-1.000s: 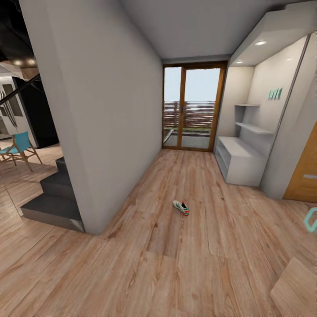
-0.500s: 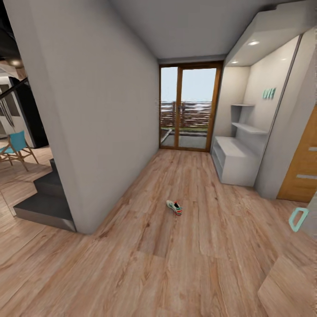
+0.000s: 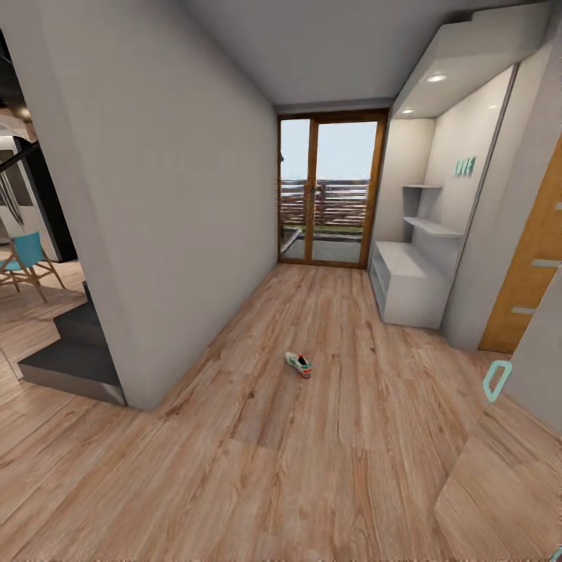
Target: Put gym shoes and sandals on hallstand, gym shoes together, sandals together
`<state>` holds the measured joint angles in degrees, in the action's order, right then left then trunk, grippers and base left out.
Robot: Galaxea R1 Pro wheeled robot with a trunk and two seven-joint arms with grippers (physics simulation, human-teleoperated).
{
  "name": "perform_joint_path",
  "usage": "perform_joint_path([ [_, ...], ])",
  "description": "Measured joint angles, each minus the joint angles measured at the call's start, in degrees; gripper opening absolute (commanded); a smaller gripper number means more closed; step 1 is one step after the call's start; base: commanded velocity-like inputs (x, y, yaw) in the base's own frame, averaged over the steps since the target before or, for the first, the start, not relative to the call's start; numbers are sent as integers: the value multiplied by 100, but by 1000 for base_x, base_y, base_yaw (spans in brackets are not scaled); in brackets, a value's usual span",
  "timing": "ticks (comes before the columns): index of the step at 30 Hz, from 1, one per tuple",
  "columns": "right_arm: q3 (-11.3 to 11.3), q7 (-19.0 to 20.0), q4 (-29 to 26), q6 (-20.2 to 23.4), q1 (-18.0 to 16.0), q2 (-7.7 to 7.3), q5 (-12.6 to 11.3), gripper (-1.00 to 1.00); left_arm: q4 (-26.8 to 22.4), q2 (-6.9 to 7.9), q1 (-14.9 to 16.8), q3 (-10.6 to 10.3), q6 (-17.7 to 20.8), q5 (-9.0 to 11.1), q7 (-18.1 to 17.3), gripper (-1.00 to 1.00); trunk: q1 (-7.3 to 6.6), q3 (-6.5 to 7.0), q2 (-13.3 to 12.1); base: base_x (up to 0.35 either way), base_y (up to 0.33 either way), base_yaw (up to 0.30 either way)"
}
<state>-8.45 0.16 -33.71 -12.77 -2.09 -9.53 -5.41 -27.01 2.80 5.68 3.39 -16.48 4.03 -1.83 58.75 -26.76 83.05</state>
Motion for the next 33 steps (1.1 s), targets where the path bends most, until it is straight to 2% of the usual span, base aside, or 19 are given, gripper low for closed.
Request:
perform_joint_path([
  [9, 1, 0, 1, 0, 0, 1, 0, 100, -1, 47, 8, 6, -7, 126, 0, 100, -1, 0, 0, -14, -9, 0],
  [15, 0, 0, 0, -2, 1, 4, 0, 100, 0, 61, 9, 5, -8, 130, 0, 100, -1, 0, 0, -31, -32, 0],
  [24, 0, 0, 0, 2, 0, 5, 0, 100, 0, 57, 9, 5, -8, 131, 0, 100, 0, 0, 0, -168, -145, 0],
  [33, 4, -6, 11, 3, 0, 5, 7, 100, -1, 57, 15, 6, -6, 126, 0, 100, -2, 0, 0, -26, -16, 0],
])
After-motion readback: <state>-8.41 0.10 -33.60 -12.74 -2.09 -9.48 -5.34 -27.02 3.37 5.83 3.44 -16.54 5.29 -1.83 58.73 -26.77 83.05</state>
